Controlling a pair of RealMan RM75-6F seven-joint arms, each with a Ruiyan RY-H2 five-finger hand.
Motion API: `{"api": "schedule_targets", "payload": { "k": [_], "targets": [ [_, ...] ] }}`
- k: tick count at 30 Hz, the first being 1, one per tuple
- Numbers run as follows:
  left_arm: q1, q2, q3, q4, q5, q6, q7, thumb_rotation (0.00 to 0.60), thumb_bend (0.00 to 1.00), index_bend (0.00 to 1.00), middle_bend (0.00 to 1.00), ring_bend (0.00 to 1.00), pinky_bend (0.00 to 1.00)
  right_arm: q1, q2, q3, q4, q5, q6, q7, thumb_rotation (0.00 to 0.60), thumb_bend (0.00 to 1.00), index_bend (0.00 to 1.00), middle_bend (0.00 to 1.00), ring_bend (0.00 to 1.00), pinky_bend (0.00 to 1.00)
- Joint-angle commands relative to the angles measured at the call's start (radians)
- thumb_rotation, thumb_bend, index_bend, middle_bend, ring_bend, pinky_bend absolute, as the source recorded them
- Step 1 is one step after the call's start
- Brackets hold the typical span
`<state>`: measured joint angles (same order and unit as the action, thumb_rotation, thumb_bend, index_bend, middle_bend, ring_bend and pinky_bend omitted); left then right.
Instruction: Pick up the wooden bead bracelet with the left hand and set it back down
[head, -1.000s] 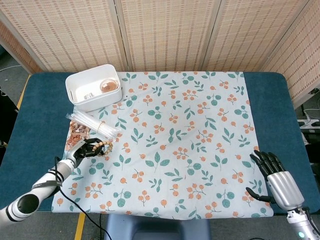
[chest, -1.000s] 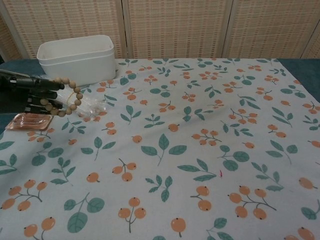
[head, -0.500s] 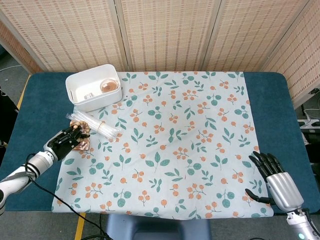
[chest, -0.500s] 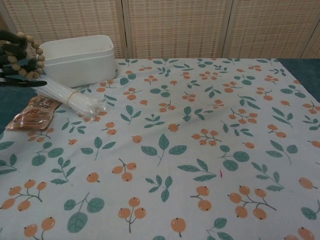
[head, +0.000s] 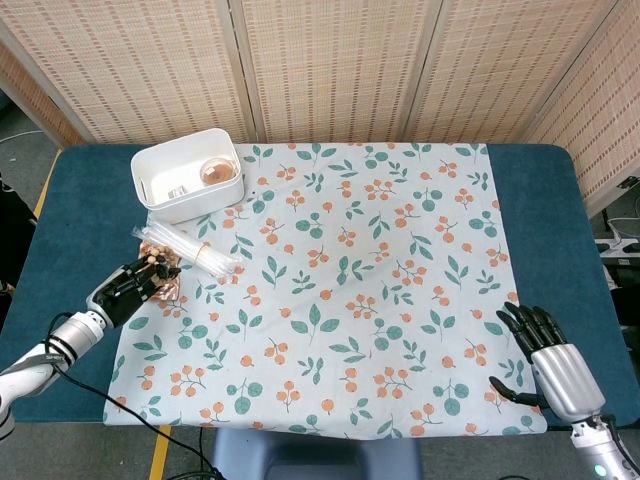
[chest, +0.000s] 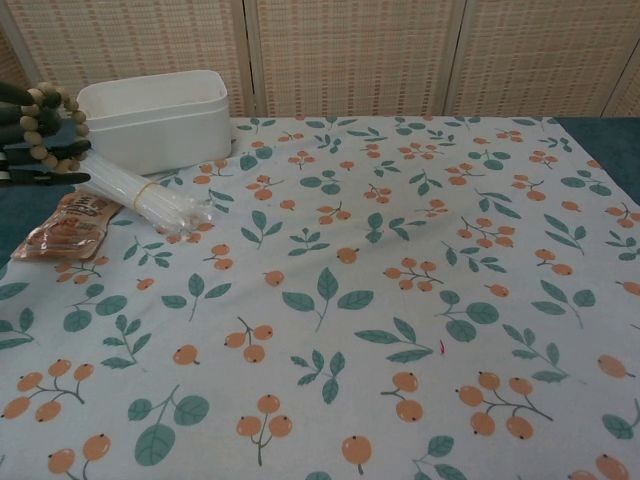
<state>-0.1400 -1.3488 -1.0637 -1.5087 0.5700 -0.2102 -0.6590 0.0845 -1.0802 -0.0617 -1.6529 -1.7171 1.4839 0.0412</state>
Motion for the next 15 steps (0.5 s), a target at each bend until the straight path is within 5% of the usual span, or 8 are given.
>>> {"api": "schedule_targets", "payload": {
  "k": [1, 10, 15],
  "targets": [
    [0.034, -0.063, -0.063, 0.063, -0.032, -0.081, 0.057, 0.6, 0.49, 0.37, 0.51, 0.23, 0.05, 0.0, 0.0, 0.0, 0.0, 0.0, -0.002, -0.001, 0.41, 0.2, 0.0, 0.0, 0.0, 0.0],
    [0.05, -0.118, -0.109, 0.122, -0.1, -0.122, 0.111, 0.6, 0.47, 0.38, 0.51, 0.23, 0.05, 0.001, -0.005, -0.001, 0.0, 0.002, -0.006, -0.009, 0.41, 0.2, 0.0, 0.0, 0.0, 0.0],
    [0.045, -0.12, -0.094, 0.132, -0.1, -0.104, 0.132, 0.6, 0.45, 0.59, 0.61, 0.24, 0.05, 0.003, -0.006, -0.001, 0.0, 0.004, -0.01, -0.012, 0.411, 0.2, 0.0, 0.0, 0.0, 0.0]
  ]
}}
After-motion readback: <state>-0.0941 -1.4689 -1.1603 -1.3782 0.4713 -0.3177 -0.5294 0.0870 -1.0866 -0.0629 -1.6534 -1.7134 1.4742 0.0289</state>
